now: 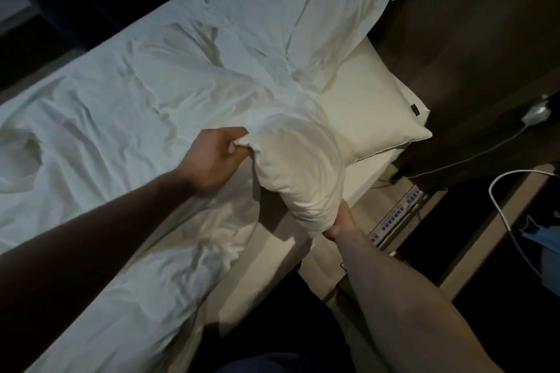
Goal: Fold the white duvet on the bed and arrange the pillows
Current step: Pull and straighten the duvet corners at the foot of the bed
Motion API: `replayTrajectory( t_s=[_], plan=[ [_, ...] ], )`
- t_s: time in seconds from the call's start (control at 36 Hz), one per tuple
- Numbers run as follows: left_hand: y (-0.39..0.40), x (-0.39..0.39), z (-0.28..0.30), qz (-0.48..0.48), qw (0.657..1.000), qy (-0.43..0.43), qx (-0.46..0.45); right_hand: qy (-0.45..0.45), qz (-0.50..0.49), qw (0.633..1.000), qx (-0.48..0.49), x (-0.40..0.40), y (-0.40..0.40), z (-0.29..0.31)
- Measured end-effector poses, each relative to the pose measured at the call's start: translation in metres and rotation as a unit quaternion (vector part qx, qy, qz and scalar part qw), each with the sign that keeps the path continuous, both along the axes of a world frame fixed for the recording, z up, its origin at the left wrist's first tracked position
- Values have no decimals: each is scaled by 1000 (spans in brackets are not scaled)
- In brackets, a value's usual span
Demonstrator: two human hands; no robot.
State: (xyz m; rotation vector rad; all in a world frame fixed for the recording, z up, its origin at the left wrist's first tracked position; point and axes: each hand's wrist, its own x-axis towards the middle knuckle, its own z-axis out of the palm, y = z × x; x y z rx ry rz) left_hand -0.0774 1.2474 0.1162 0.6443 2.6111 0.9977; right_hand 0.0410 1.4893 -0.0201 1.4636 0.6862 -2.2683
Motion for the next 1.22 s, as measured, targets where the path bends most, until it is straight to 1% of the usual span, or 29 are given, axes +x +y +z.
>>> replayTrajectory(
  t_s=[0.03, 0.11, 0.17, 0.19, 0.22, 0.28, 0.33, 0.42, 0.47, 0.5, 0.53, 0.56, 0.58, 0.61, 0.67, 0.69, 0.78, 0.83, 0.92, 1.0, 1.08, 1.14, 1.17, 1.19, 1.22],
  plan=[
    [-2, -4, 2, -18, 1000, -16, -7, 14, -16, 1000, 15, -5, 5, 1],
    [-4, -18, 11, -47, 998, -39, -21, 31, -33, 992, 115, -28, 35, 26],
    [-4, -25, 16, -51, 998, -12, -29, 61, -56, 977, 195, -51, 65, 53],
    [-3, -28, 18, -52, 998, 9, -32, 59, -84, 967, 234, -64, 82, 66],
    [-2, -30, 20, -53, 998, 29, -32, 37, -104, 953, 280, -79, 99, 83],
    [1, -34, 24, -57, 996, 55, -31, 7, -121, 924, 363, -112, 129, 125],
    [9, -37, 29, -86, 994, 62, -34, 38, -129, 894, 427, -153, 153, 163],
    [30, -43, 35, -143, 985, 78, -53, 113, -83, 827, 545, -209, 164, 212],
    [48, -47, 32, -164, 978, 99, -78, 158, -55, 770, 615, -231, 164, 224],
    [58, -49, 27, -170, 975, 106, -98, 161, -18, 743, 650, -237, 164, 225],
    [67, -50, 20, -174, 971, 108, -126, 162, 24, 725, 669, -241, 165, 221],
    [75, -50, 11, -178, 966, 104, -157, 164, 59, 720, 671, -244, 167, 214],
    [84, -50, 0, -182, 960, 96, -190, 167, 80, 730, 658, -245, 170, 204],
    [91, -49, -12, -185, 953, 80, -227, 159, 90, 749, 637, -245, 175, 192],
    [102, -46, -33, -187, 935, 34, -298, 116, 96, 800, 581, -237, 182, 165],
    [106, -45, -43, -190, 928, 6, -322, 99, 102, 816, 560, -229, 187, 147],
    [112, -48, -65, -200, 917, -102, -329, 62, 117, 842, 523, -191, 199, 89],
    [116, -59, -71, -197, 918, -131, -318, 13, 106, 863, 493, -162, 204, 57],
    [130, -85, -75, -158, 935, -102, -300, -58, 101, 889, 443, -120, 210, 23],
    [155, -117, -80, -134, 949, -82, -274, -63, 105, 902, 414, -97, 220, -2],
    [189, -145, -87, -127, 956, -51, -261, -32, 105, 913, 394, -100, 227, -13],
    [215, -159, -91, -142, 957, -5, -254, -8, 112, 931, 346, -108, 225, -10],
    [228, -164, -95, -156, 958, 16, -239, 25, 133, 936, 326, -110, 222, -6],
    [241, -169, -98, -175, 958, 26, -228, 65, 167, 932, 316, -112, 218, -1],
    [254, -173, -101, -199, 954, 30, -220, 102, 213, 920, 314, -114, 214, 5]
  ],
)
